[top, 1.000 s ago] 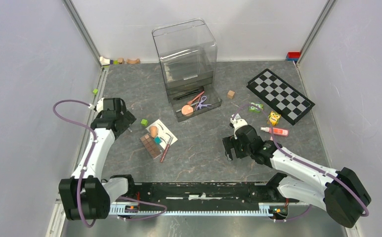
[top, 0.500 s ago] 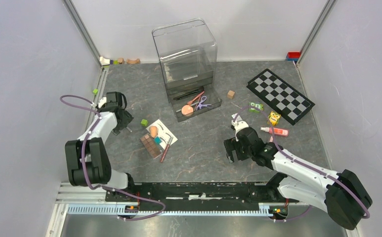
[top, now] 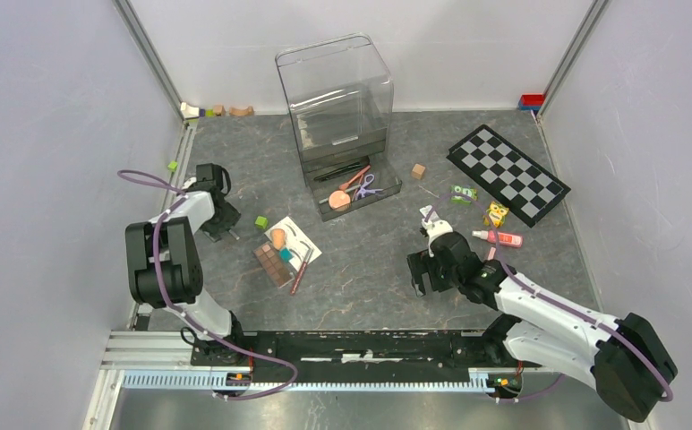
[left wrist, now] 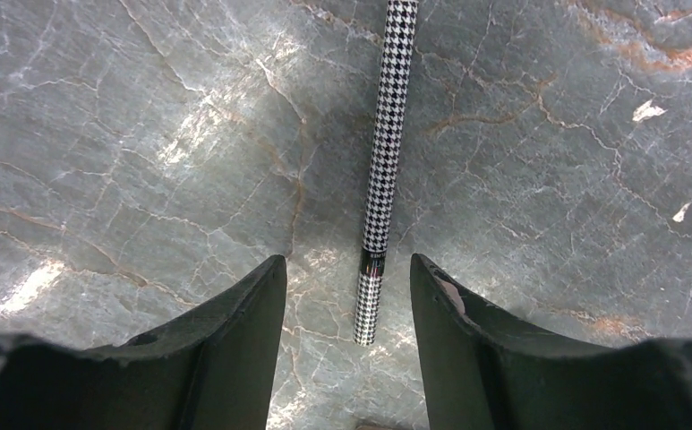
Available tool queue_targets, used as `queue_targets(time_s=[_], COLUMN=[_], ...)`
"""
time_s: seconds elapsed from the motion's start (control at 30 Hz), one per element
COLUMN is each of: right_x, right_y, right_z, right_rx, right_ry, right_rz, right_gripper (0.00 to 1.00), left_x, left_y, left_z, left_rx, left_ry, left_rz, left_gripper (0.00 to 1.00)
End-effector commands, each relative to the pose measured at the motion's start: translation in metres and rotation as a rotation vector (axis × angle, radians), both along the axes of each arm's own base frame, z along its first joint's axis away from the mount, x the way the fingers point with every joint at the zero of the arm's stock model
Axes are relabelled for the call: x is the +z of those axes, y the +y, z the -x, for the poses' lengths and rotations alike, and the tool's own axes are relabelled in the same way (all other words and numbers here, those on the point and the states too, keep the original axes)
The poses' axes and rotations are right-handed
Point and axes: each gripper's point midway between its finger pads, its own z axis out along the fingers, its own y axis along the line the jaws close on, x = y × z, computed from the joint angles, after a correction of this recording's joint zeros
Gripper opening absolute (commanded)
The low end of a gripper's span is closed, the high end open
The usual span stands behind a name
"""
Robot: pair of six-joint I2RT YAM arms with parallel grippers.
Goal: Organize the makeup
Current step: Pick up the makeup from the center of the board.
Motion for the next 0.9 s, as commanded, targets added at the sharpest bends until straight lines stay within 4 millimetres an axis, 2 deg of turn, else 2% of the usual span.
queue_targets(time_s=[0.0,0.3,0.63,0.73,0.83,0.87], right_x=[0.002,0.005,0.006,0.006,0.007,0.007], right_y=[-0.005,-0.01,-0.011,-0.013,-0.013,-0.013], right_z=[-0.001,0.001,0.002,0.002,0.002,0.002], right_rx=[-0.02,-0.029,-0.028,-0.031,-0.033,-0.034], right_ry=[-0.017,-0.032,-0.036,-0.039,-0.04,-0.04], right_rz=[0.005,0.01,0.009,0.012,0.012,0.012], right_gripper=[0.98,0.98,0.98,0.98,0.98,0.98], left_x=[0.003,-0.012,-0.01,-0.003,0.018,0.026], left_y=[0.003,0.003,0.002,-0.001,-0.004,-0.005], left_z=[-0.02,-0.018,-0.013,-0.011,-0.009,-0.007], left_rx=[0.036,0.031,0.022,0.009,-0.014,-0.022], left_ry=[-0.051,-0.013,-0.025,-0.053,-0.111,-0.129], left_rz=[0.005,0.008,0.007,0.013,-0.001,-0.011], left_gripper=[0.6,0.47,0.22,0.13,0.03,0.02])
